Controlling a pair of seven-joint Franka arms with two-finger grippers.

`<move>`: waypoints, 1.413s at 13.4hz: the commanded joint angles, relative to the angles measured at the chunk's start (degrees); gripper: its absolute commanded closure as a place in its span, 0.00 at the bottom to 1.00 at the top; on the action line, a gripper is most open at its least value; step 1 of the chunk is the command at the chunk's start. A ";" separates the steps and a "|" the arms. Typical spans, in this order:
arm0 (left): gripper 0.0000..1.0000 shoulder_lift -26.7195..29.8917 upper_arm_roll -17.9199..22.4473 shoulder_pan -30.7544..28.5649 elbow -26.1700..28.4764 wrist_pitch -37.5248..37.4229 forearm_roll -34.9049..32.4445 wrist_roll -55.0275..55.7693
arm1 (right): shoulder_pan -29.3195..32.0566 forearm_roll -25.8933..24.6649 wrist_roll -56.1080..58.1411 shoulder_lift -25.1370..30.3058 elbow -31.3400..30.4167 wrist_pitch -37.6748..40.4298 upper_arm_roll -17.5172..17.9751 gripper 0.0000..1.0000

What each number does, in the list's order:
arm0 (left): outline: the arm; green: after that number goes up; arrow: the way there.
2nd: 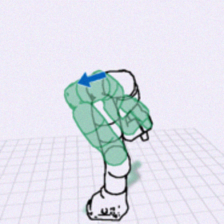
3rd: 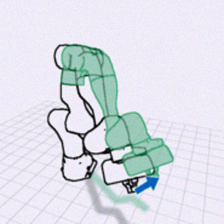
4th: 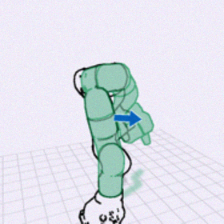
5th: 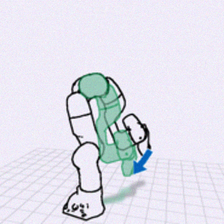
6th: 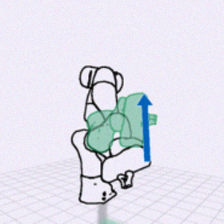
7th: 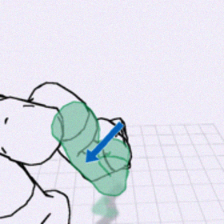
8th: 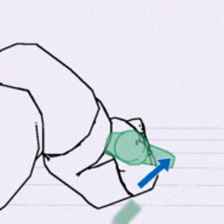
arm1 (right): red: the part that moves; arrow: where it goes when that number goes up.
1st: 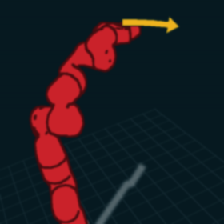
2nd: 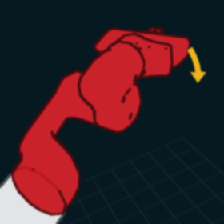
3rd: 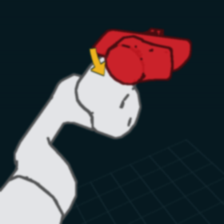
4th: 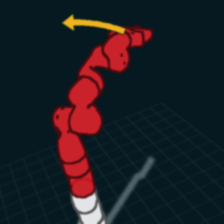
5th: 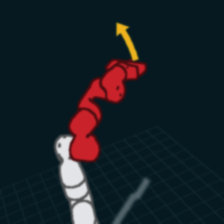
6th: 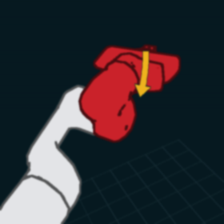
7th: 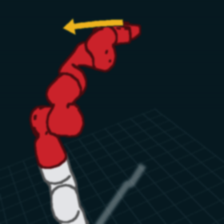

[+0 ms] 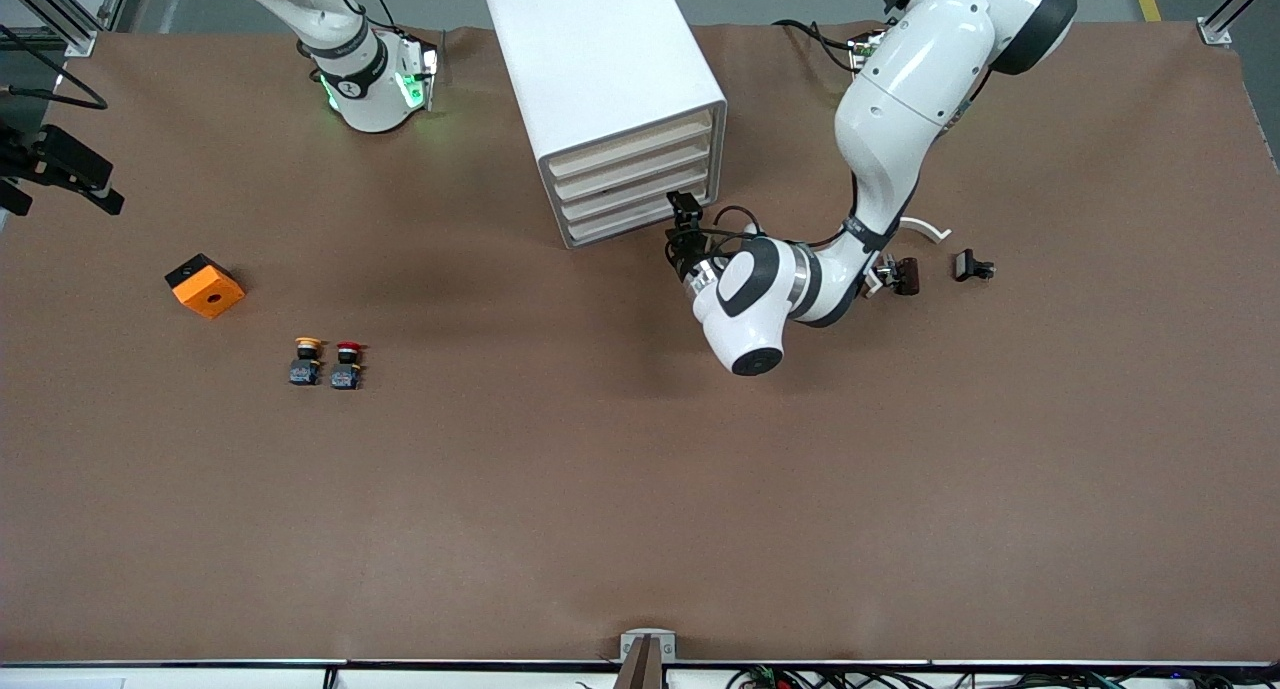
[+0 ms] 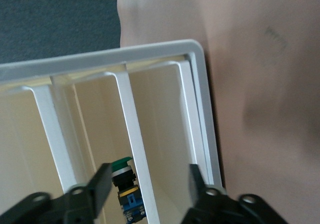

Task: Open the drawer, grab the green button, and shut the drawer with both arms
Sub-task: 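Grip the drawer front with the left gripper and pull it open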

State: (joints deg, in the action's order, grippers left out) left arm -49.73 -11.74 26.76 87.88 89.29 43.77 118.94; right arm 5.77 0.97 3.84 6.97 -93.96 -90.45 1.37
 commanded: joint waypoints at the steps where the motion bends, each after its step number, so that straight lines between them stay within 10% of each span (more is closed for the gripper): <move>1: 0.44 -1.25 -0.04 0.57 -0.70 -1.31 2.98 0.42 | -0.06 -0.88 -0.50 0.33 0.19 0.01 0.22 0.00; 15: 0.58 -3.45 0.13 4.26 -0.70 -3.68 6.33 1.12 | -0.32 -0.97 -0.50 0.33 0.19 0.01 0.22 0.00; 19: 0.95 -4.32 0.22 4.44 -0.70 -3.33 6.41 1.21 | -0.32 -0.97 -0.50 0.33 0.19 0.01 0.22 0.00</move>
State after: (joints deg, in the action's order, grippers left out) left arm -52.94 -11.84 30.75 87.90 86.28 48.86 119.29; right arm 5.75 0.93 3.84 6.97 -93.96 -90.45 1.51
